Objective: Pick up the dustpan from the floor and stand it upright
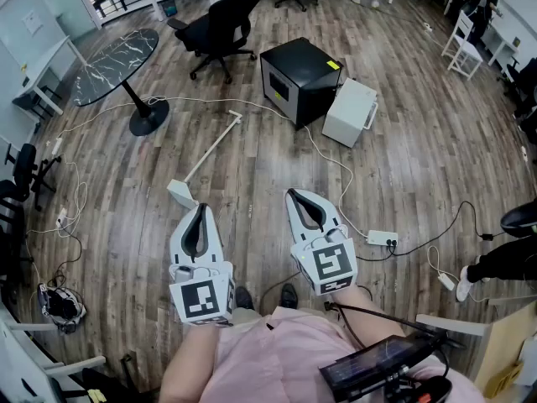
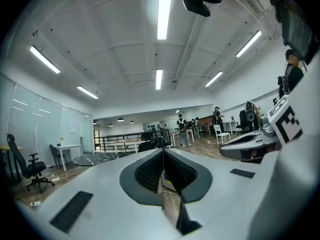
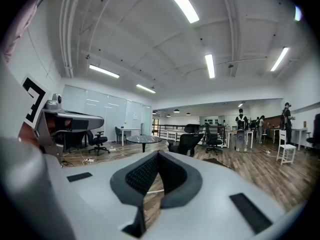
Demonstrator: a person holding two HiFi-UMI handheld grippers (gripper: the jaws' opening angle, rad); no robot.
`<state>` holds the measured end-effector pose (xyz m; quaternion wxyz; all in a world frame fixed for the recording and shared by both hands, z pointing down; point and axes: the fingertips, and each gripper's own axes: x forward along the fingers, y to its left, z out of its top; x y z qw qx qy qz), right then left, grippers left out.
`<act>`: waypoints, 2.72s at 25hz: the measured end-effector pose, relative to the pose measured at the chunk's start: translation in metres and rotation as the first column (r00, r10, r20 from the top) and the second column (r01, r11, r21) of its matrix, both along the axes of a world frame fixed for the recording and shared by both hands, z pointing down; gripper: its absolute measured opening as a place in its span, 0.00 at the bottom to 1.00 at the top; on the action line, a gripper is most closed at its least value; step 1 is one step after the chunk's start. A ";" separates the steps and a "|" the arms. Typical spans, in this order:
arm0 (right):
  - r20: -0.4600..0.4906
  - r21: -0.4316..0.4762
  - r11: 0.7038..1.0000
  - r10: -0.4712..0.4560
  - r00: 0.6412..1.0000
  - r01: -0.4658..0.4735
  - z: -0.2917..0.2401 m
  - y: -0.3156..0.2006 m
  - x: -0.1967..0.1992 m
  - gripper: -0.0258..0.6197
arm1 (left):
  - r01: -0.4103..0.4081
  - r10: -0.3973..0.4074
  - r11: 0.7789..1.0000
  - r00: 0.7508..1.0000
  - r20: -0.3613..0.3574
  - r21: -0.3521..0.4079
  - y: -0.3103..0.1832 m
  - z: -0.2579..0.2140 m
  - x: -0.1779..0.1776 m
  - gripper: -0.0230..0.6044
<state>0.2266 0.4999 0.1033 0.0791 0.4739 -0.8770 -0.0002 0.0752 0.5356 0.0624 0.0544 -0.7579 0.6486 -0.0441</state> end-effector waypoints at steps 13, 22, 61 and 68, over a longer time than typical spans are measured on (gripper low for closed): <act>0.002 -0.026 1.000 -0.016 1.000 0.016 0.013 -0.022 0.016 0.04 | 0.032 -0.032 0.999 0.999 -0.002 -0.030 -0.023 0.016 0.006 0.06; 0.004 -0.076 0.996 -0.050 0.999 0.050 0.050 -0.079 -0.019 0.07 | -0.003 0.002 1.000 1.000 -0.027 -0.029 -0.087 0.028 -0.024 0.33; -0.022 -0.043 0.995 0.090 0.996 -0.091 0.053 -0.418 -0.132 0.08 | -0.172 0.170 0.981 0.985 -0.031 -0.086 -0.427 0.061 -0.129 0.37; -0.014 -0.053 0.996 0.071 0.997 -0.071 0.064 -0.513 -0.104 0.08 | -0.162 0.161 0.978 0.987 -0.017 -0.130 -0.512 0.076 -0.098 0.37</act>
